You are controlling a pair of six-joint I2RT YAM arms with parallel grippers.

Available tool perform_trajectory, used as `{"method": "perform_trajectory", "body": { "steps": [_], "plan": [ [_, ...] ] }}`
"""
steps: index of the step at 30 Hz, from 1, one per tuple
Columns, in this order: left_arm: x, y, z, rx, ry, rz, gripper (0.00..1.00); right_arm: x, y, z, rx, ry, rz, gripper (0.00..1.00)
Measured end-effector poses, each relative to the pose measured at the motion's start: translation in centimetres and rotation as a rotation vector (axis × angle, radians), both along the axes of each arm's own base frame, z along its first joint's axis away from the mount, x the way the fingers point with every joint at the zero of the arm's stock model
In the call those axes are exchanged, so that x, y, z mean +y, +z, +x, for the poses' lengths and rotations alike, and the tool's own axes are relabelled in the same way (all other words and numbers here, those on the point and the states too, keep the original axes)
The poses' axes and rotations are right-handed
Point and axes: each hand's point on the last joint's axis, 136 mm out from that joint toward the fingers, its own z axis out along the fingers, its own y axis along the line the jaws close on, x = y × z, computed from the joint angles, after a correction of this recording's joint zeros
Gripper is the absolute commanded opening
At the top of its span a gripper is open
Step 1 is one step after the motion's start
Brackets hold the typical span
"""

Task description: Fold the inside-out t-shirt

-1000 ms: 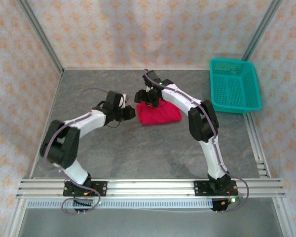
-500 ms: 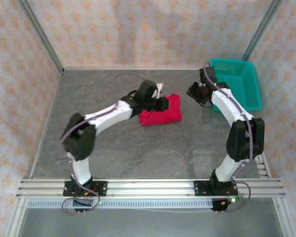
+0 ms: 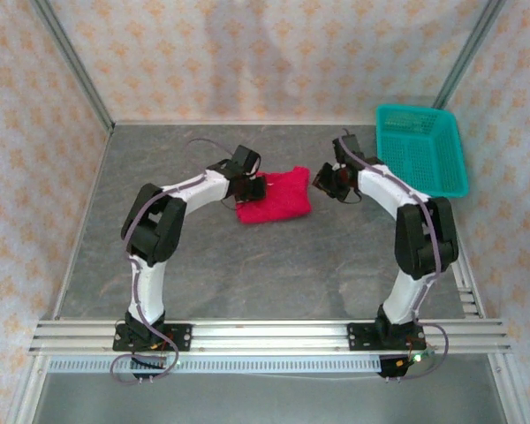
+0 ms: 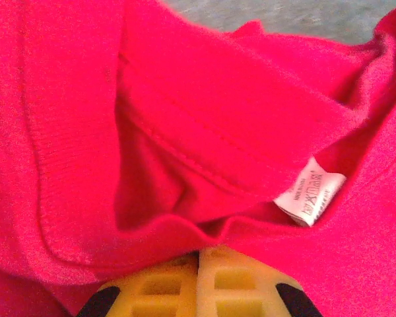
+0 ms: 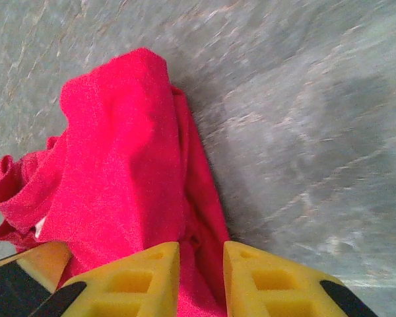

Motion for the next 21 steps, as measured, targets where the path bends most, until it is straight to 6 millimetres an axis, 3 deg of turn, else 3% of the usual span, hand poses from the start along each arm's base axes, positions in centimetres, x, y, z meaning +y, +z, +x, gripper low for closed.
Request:
{"method": "perform_trajectory", "body": {
  "steps": [5,10,14,18,21],
  "plan": [
    [-0.6,-1.2,-0.4,-0.027,0.013,-0.037,0.05,3.9,-1.7,1.2,0.014,0.038,0.045,0.22],
    [-0.5,-1.0,-0.4,-0.042,0.025,-0.050,0.05,7.4,-3.4,3.9,0.016,0.037,0.102,0.10],
    [0.2,-0.6,-0.8,-0.044,0.036,-0.052,0.04,6.5,-6.2,3.9,0.069,-0.024,0.072,0.07],
    [2.8,-0.3,-1.9,-0.030,0.095,-0.058,0.04,5.5,-6.6,3.6,0.052,-0.061,0.078,0.07],
    [5.2,-0.1,-2.4,-0.020,0.154,-0.063,0.04,4.5,-6.6,2.3,0.037,-0.079,0.057,0.07]
  ]
}}
